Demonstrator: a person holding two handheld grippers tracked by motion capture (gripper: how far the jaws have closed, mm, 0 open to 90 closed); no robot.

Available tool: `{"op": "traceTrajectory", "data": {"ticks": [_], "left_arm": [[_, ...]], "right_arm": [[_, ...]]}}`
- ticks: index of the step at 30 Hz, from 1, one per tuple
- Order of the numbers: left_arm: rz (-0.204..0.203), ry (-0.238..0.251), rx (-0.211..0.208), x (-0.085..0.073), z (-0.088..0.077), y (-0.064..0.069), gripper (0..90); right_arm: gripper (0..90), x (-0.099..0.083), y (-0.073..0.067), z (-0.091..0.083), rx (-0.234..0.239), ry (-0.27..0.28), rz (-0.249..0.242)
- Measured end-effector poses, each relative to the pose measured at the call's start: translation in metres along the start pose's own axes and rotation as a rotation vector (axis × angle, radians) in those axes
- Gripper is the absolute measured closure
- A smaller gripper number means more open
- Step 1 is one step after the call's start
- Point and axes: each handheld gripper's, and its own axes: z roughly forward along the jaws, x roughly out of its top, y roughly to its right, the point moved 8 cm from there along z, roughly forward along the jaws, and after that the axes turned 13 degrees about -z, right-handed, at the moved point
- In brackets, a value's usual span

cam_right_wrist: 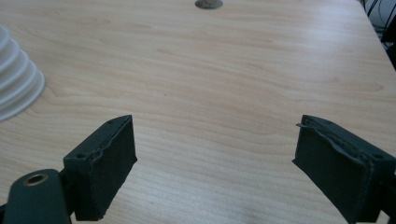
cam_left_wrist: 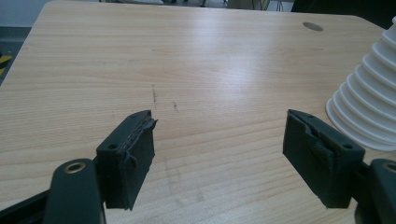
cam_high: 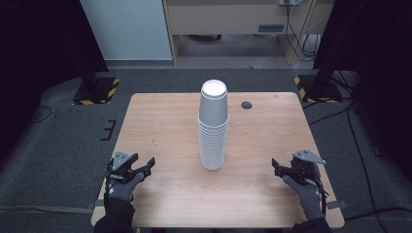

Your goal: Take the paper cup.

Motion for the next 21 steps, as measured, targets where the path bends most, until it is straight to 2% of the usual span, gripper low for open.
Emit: {"op": "traceTrajectory", "data": {"ticks": [9, 21], "left_arm": [[0.008, -0.005, 0.002, -0.002, 0.002, 0.001, 23.5], [0.026, -0.006, -0.005, -0.002, 0.004, 0.005, 23.4]], "right_arm": [[13.0, 0.023, -0.01, -0.014, 0.045, 0.077, -0.003], [13.9, 0.062, -0.022, -0.031, 0.075, 0.182, -0.021]]}}
